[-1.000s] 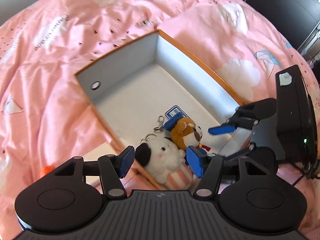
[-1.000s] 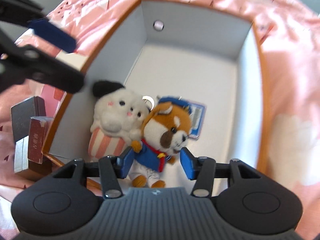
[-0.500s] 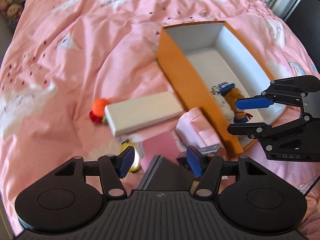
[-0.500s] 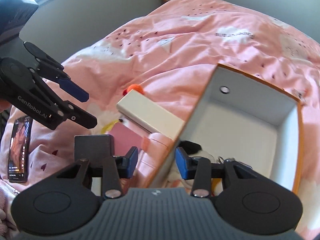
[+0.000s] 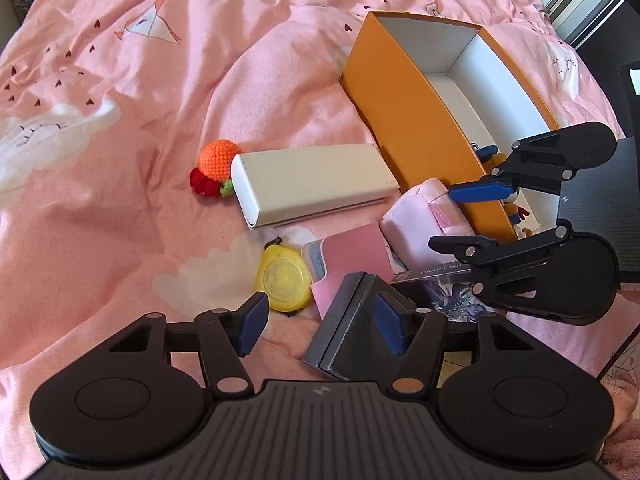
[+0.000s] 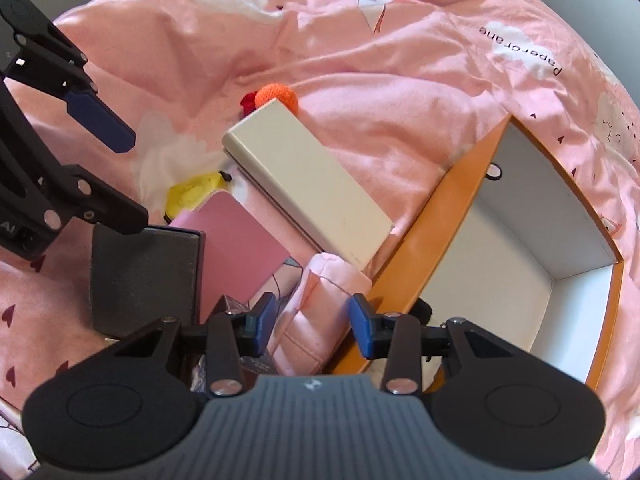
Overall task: Organize objects
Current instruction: 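Reach the right tool to the pink pouch while the left tool approaches the pink card, then grasp and lift the pink pouch with the right tool while the left tool lifts the pink card holder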
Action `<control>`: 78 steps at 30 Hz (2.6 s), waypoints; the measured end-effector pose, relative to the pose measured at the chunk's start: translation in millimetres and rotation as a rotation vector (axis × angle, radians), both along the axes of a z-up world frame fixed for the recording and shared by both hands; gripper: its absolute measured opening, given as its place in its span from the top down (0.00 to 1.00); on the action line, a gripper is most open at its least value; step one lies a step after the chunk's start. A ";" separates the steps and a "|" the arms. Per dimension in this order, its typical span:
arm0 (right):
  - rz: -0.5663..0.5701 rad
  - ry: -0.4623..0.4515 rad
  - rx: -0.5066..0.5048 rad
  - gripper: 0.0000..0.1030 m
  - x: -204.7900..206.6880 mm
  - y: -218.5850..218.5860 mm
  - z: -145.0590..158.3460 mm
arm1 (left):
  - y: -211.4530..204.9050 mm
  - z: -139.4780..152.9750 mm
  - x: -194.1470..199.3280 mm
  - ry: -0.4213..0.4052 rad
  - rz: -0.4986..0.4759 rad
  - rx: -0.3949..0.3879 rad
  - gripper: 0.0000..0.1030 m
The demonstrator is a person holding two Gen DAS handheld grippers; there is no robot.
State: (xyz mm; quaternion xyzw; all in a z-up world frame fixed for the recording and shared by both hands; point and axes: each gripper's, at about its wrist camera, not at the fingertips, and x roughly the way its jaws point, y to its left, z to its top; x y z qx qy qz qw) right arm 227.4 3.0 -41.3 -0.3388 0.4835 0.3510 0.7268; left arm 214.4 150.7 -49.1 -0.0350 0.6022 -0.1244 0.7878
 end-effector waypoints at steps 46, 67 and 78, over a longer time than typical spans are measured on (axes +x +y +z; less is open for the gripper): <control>0.001 0.080 0.124 0.82 14.3 -18.1 5.0 | 24.9 -53.3 49.1 0.242 0.231 -0.425 0.46; 0.173 -0.017 -0.008 0.49 -6.2 4.5 -15.3 | -8.8 -55.9 42.2 0.120 0.077 -0.214 0.66; 0.171 -0.203 -0.037 0.76 -18.5 5.0 -15.3 | -5.4 -13.5 29.8 0.020 0.094 -0.202 0.78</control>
